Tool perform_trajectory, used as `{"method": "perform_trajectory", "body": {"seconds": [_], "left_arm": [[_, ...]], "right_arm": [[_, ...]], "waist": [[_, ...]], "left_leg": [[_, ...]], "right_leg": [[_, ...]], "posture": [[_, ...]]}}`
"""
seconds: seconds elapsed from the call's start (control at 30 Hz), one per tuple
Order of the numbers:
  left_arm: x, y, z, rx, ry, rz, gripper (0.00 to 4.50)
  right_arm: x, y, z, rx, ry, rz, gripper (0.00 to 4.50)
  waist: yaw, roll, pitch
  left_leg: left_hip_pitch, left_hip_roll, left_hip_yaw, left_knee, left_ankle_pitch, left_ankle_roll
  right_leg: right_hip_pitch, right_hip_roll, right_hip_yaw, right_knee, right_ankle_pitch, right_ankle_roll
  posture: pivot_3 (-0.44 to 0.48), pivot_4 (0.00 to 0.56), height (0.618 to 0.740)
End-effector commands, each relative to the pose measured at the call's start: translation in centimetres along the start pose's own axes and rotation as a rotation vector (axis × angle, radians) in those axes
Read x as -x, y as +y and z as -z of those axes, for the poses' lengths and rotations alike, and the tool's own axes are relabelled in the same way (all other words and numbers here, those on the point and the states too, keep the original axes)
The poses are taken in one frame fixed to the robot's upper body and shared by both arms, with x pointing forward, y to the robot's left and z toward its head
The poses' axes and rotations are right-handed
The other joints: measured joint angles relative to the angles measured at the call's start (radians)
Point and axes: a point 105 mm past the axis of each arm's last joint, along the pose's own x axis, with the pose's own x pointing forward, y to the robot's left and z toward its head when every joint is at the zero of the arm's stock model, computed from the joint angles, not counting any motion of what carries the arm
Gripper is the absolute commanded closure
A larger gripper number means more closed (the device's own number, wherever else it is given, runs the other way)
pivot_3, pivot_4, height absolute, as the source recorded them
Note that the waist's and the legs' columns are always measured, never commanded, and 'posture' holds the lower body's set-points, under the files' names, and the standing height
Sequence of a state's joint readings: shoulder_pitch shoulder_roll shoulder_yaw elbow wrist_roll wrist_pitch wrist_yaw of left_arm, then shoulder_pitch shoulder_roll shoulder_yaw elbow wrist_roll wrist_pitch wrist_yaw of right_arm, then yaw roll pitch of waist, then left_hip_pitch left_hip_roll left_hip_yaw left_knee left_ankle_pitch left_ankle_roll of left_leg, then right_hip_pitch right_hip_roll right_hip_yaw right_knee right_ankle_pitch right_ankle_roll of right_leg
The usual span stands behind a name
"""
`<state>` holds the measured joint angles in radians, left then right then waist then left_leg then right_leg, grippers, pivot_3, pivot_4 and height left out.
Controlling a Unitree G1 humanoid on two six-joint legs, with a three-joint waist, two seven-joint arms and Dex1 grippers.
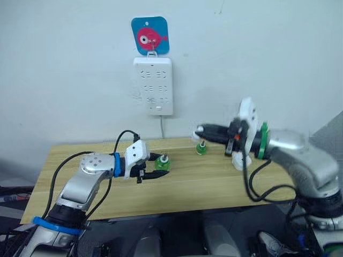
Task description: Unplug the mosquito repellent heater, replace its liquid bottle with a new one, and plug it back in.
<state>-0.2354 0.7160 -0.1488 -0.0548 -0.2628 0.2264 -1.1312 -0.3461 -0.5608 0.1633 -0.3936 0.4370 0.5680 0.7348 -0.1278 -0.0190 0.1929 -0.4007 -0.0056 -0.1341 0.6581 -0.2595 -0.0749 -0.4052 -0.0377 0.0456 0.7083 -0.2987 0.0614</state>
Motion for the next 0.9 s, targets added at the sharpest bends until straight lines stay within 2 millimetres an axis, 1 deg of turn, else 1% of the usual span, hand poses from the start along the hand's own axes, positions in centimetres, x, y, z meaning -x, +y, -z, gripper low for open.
{"method": "perform_trajectory", "body": {"seconds": [0.03,0.07,0.17,0.3,0.37,0.47,0.63,0.7,0.73,0.8,0.83,0.9], "left_arm": [[1.2,0.1,-0.4,-0.035,0.003,-0.027,2.25],[1.3,0.1,-0.4,-0.034,0.004,-0.032,2.25],[1.8,-0.1,-0.5,-0.028,0.004,-0.052,2.25],[2.3,-0.6,-0.6,-0.017,0.002,-0.068,2.25],[2.5,-1.0,-0.5,-0.006,0.003,-0.070,2.25],[2.6,-1.5,-0.7,-0.003,0.005,-0.068,2.25],[2.5,-1.4,-1.1,-0.002,0.002,-0.076,2.25],[2.4,-1.4,-1.1,-0.003,0.002,-0.074,2.25],[2.3,-1.4,-1.1,-0.003,0.000,-0.073,2.25],[2.1,-1.3,-1.3,-0.003,-0.008,-0.073,2.25],[2.0,-1.1,-1.4,-0.003,-0.014,-0.074,2.25],[1.9,-1.0,-1.5,-0.004,-0.020,-0.075,2.25]], "right_arm": [[-0.8,-0.9,3.7,0.087,0.045,0.101,4.22],[-1.0,-1.1,5.0,0.087,0.067,0.117,4.22],[-1.3,-2.3,8.6,0.076,0.108,0.210,4.22],[-1.7,-4.0,12.1,0.021,0.136,0.347,4.22],[-1.9,-4.4,13.9,-0.021,0.160,0.400,4.22],[-2.1,-4.9,15.5,-0.070,0.180,0.448,4.22],[-1.8,-5.2,17.0,-0.102,0.210,0.463,4.22],[-1.6,-5.3,17.2,-0.120,0.203,0.478,3.48],[-1.5,-5.4,17.0,-0.129,0.188,0.478,3.20],[-1.2,-5.6,16.3,-0.141,0.150,0.488,2.47],[-0.9,-5.6,15.9,-0.135,0.136,0.486,2.27],[-0.4,-5.4,15.3,-0.126,0.118,0.472,1.45]], "waist": [[0.003,0.000,0.000],[0.005,0.000,0.000],[0.018,0.000,0.000],[0.031,0.000,0.000],[0.040,0.001,0.000],[0.048,0.001,0.001],[0.064,0.001,0.001],[0.068,0.001,0.001],[0.070,0.001,0.001],[0.071,0.001,0.001],[0.071,0.001,0.001],[0.071,0.001,0.001]], "left_leg": [[0.000,0.000,0.001,0.000,0.000,0.000],[0.000,0.000,0.001,0.000,0.000,0.000],[0.001,0.000,0.001,0.001,0.000,0.000],[0.002,0.000,0.001,0.000,0.000,0.000],[0.002,0.000,0.001,0.000,0.000,0.000],[0.002,0.001,0.001,0.000,0.000,0.000],[0.003,0.000,0.001,0.000,0.000,0.000],[0.003,0.001,0.001,0.000,0.000,0.000],[0.003,0.001,0.000,0.000,0.000,0.000],[0.003,0.001,0.000,0.000,0.000,0.000],[0.003,0.001,0.000,0.000,0.000,0.000],[0.003,0.001,0.000,0.000,0.000,0.000]], "right_leg": [[0.000,0.000,0.001,0.000,0.000,0.000],[0.000,0.000,0.001,0.001,0.000,0.000],[0.000,0.001,0.001,0.002,0.000,0.000],[0.000,0.001,0.001,0.002,0.000,0.000],[0.000,0.001,0.001,0.003,0.000,-0.001],[0.000,0.001,0.001,0.003,-0.001,-0.001],[0.001,0.001,0.001,0.003,-0.001,-0.002],[0.001,0.001,0.001,0.003,-0.001,-0.002],[0.001,0.002,0.001,0.003,-0.001,-0.002],[0.001,0.002,0.001,0.003,-0.001,-0.002],[0.001,0.002,0.001,0.003,-0.001,-0.002],[0.001,0.001,0.001,0.003,-0.001,-0.002]], "posture": [[-0.057,0.147,0.734],[-0.050,0.149,0.734],[-0.020,0.154,0.734],[0.006,0.159,0.734],[0.026,0.167,0.734],[0.039,0.169,0.734],[0.040,0.166,0.734],[0.032,0.162,0.734],[0.031,0.162,0.734],[0.021,0.158,0.734],[0.016,0.157,0.734],[0.007,0.154,0.734]]}}
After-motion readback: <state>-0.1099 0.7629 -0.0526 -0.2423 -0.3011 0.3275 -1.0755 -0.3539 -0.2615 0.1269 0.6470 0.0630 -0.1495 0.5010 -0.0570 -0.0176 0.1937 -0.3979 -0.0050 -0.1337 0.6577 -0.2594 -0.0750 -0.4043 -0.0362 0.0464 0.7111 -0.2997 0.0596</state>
